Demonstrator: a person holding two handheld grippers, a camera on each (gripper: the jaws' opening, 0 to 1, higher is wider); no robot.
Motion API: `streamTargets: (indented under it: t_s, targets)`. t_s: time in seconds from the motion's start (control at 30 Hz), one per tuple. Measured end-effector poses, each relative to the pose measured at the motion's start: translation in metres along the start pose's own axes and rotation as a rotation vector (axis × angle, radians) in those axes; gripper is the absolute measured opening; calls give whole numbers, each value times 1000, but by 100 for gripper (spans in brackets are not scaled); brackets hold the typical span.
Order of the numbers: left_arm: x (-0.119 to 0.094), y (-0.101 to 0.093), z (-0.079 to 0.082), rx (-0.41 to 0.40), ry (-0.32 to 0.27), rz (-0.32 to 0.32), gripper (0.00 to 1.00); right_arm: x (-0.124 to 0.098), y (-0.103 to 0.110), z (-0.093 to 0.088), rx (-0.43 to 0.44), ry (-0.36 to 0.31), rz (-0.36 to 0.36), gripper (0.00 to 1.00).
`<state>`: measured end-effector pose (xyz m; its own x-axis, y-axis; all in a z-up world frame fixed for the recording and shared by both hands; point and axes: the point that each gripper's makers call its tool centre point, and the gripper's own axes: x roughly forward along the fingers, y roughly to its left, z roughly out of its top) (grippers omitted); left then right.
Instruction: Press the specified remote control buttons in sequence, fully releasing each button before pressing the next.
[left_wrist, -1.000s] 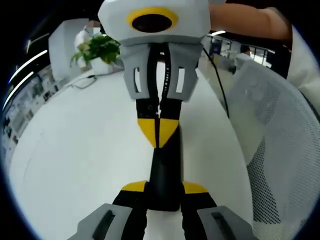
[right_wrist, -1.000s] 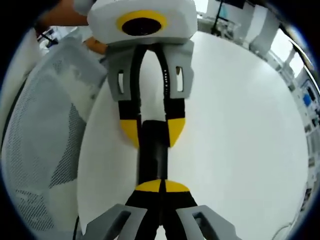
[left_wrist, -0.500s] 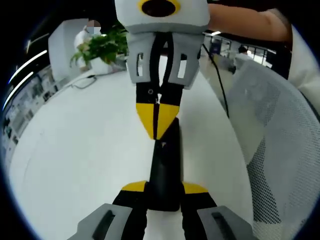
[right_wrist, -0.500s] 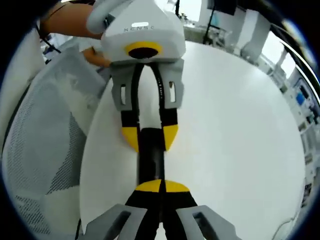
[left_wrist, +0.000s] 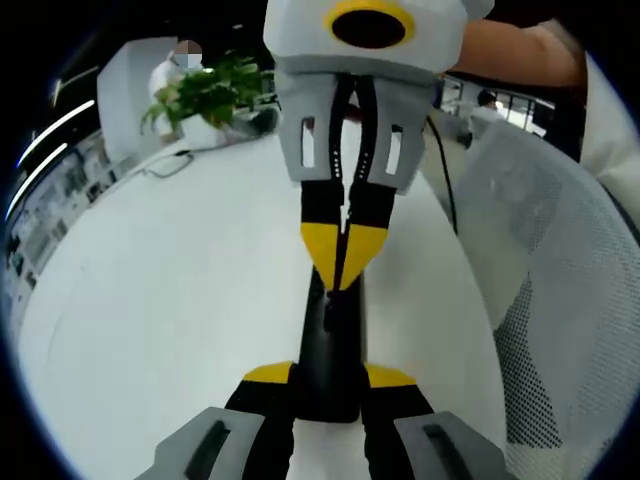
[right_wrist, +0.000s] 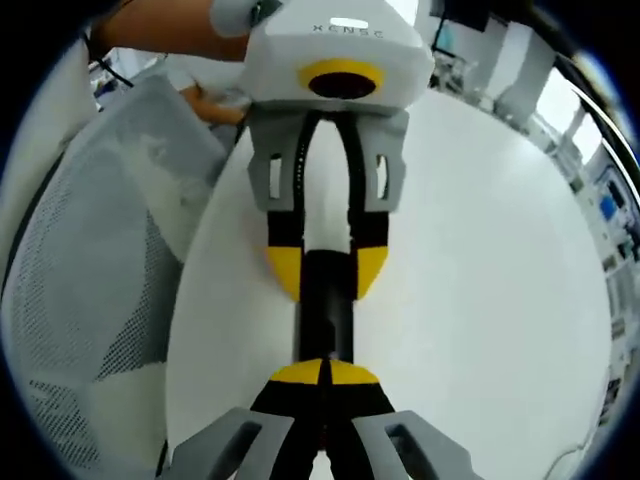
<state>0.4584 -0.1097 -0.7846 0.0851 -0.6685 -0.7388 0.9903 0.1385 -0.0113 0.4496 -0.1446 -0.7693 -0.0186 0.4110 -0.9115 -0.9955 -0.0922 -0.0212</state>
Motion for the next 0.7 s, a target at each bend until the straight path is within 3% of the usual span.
streamTargets:
  t_s: [0.4,0.7]
  targets:
    - [0,0,0,-2,-3,1,24,2,0,-3,-5,14,0,0]
    - [0,0,0,-4,-5,1,24,5,-2,-5,-55,69,7,0]
